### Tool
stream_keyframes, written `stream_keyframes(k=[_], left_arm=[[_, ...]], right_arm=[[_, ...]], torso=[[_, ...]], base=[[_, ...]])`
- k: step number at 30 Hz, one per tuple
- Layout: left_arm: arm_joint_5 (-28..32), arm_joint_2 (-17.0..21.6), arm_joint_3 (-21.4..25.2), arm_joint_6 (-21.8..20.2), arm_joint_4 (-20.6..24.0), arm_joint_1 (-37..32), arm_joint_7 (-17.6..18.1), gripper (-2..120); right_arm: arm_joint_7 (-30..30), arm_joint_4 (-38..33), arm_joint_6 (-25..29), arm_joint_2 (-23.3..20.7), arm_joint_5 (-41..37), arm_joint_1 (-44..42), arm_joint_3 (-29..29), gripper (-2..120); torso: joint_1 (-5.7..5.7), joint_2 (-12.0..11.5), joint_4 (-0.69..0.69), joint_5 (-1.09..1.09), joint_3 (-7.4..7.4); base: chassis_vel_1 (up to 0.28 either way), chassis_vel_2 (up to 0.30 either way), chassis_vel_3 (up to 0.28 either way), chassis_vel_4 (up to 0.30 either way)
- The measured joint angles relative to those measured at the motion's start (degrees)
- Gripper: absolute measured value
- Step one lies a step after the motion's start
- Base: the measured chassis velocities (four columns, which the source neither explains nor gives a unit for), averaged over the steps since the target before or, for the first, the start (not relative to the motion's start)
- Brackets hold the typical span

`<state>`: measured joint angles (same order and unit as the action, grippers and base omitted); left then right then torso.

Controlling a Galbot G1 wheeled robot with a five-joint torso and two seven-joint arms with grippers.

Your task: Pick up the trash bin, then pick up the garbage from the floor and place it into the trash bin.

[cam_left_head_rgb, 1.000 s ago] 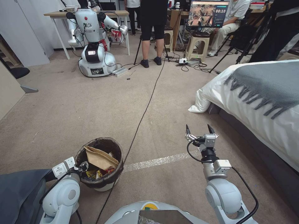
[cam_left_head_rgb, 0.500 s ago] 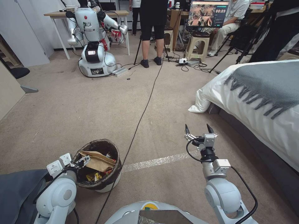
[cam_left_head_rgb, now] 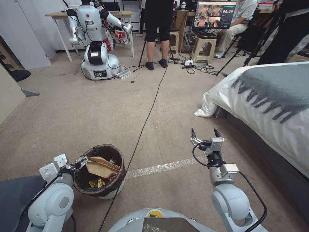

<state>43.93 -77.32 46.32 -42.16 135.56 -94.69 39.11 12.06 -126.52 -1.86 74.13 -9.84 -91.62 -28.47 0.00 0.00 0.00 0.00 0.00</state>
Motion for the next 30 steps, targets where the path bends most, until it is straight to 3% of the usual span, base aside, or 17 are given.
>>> stream_keyframes(k=[4,6,7,8,9,10,11,12,13,16,17,20,22,24,30], left_arm=[[-2.3,-0.1,0.5,0.0,0.8,-0.2,-3.1,100],[-8.4,-0.8,0.8,1.2,1.3,-0.6,-8.3,100],[-8.4,-0.8,0.8,1.2,1.3,-0.6,-8.3,100],[-11.6,-1.1,1.0,3.1,1.3,-0.8,-10.8,100],[-17.2,-2.0,1.3,8.0,1.2,-1.4,-15.1,100],[-17.2,-2.0,1.3,8.0,1.2,-1.4,-15.1,100],[-19.6,-2.5,1.4,10.7,1.1,-1.6,-17.0,100],[-23.8,-3.3,1.5,16.7,0.9,-2.2,-20.4,100],[-23.8,-3.3,1.5,16.7,0.9,-2.2,-20.4,100],[-31.0,-4.7,1.7,27.2,-0.2,-3.2,-26.1,100],[-31.0,-4.7,1.7,27.2,-0.2,-3.2,-26.1,100],[-37.3,-7.4,1.9,36.6,-1.2,-5.6,-31.7,100],[-38.2,-8.0,1.9,38.5,-1.2,-6.4,-32.5,100],[-40.9,-9.9,1.9,44.6,-1.2,-9.0,-34.6,100],[-42.6,-12.3,1.0,49.6,-0.8,-13.3,-35.5,100]], right_arm=[[0.5,-0.1,-0.9,-0.1,-0.6,0.6,0.1,100],[1.1,-0.6,-1.8,-0.4,-1.3,0.8,0.1,100],[1.1,-0.6,-1.8,-0.4,-1.3,0.8,0.1,100],[1.3,-0.8,-2.1,-0.4,-1.5,0.9,0.1,100],[1.7,-1.2,-2.5,-0.5,-1.7,0.9,0.0,100],[1.7,-1.2,-2.5,-0.5,-1.7,0.9,0.0,100],[1.8,-1.4,-2.7,-0.5,-1.7,0.9,-0.1,100],[2.0,-1.8,-3.0,-0.5,-1.7,0.7,-0.4,100],[2.0,-1.8,-3.0,-0.5,-1.7,0.7,-0.4,100],[2.1,-2.8,-3.2,0.1,-1.4,-0.4,-1.4,100],[2.1,-2.8,-3.2,0.1,-1.4,-0.4,-1.4,100],[2.0,-3.9,-3.0,1.9,0.6,-2.6,-3.1,100],[1.9,-4.1,-2.8,2.3,1.0,-3.1,-3.3,100],[0.8,-4.8,-1.7,3.9,2.4,-4.8,-4.2,100],[-1.1,-5.3,2.1,5.9,4.6,-7.0,-5.6,100]], torso=[[0.00,0.0,0.00,0.00,0.00],[0.00,0.0,0.00,0.00,0.00],[0.00,0.0,0.00,0.00,0.00],[0.00,0.0,0.00,0.00,0.00],[0.00,0.0,0.00,0.01,0.00],[0.00,0.0,0.00,0.01,0.00],[0.00,0.0,0.00,0.01,0.00],[0.00,0.0,0.00,0.01,0.00],[0.00,0.0,0.00,0.01,0.00],[0.00,0.0,0.00,0.01,0.00],[0.00,0.0,0.00,0.01,0.00],[0.00,0.0,-0.01,0.01,0.00],[0.00,0.0,-0.01,0.01,0.00],[0.00,0.0,0.00,0.01,0.00],[0.00,0.0,0.01,0.01,0.00]], base=[[0.000,0.000,0.000,0.000],[0.000,0.000,0.000,0.000],[0.000,0.000,0.000,0.000],[0.000,0.000,0.000,0.000],[0.000,0.000,0.000,0.000],[0.000,0.000,0.000,0.000],[0.000,0.000,0.000,0.000],[0.000,0.000,0.000,0.000],[0.000,0.000,0.000,0.000],[0.000,0.000,0.000,0.000],[0.000,0.000,0.000,0.000],[0.000,0.000,0.000,0.000],[0.000,0.000,0.000,0.000],[0.000,0.000,0.000,0.000],[0.000,0.000,0.000,0.000]])
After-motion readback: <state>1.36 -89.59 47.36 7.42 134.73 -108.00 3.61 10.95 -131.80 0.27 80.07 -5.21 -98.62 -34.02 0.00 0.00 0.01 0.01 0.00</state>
